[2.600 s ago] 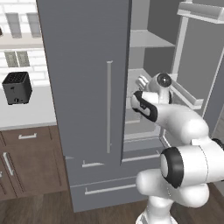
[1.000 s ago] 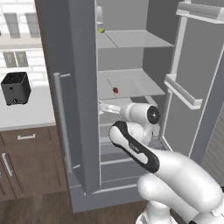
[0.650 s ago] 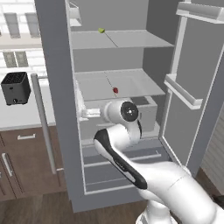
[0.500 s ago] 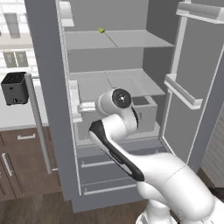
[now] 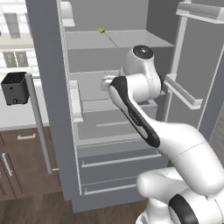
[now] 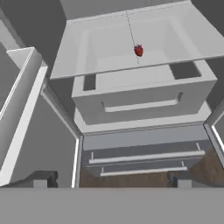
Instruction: Take the strawberry from the fridge and place it on top of the pancake, located on the dining counter.
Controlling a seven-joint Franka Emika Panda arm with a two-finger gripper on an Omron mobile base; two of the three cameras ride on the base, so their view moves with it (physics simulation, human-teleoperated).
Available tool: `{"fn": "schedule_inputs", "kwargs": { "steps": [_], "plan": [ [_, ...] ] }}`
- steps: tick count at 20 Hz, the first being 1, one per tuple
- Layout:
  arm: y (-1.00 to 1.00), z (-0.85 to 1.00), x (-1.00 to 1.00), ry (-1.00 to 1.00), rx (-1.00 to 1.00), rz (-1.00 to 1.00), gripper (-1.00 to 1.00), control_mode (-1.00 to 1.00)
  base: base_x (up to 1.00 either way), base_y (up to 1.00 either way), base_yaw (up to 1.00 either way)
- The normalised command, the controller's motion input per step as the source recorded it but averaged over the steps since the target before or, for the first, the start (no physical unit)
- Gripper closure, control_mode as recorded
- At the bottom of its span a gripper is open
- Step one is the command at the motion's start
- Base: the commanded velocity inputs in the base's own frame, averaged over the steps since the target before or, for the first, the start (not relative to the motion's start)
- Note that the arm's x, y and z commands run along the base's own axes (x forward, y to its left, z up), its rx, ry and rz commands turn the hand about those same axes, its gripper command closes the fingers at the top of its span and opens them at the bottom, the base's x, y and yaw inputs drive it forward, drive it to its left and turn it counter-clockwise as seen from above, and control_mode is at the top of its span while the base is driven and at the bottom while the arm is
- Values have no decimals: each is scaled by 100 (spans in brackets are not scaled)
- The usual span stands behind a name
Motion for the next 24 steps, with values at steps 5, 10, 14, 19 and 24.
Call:
{"fn": "schedule_inputs", "kwargs": {
  "steps": [5, 10, 14, 19, 24],
  "plan": [
    [-93, -51, 25, 16, -5, -6, -100, -100, 0, 0, 0],
    [-57, -51, 17, 1, -12, 0, -100, -100, 0, 0, 0],
    [-25, -45, 0, -9, -9, 1, -100, -100, 0, 0, 0],
    [-19, -40, 15, -5, -1, 0, -100, -100, 0, 0, 0],
    [-2, -3, 20, 0, 0, 0, -100, 100, 37, -5, 0]
  ]
}}
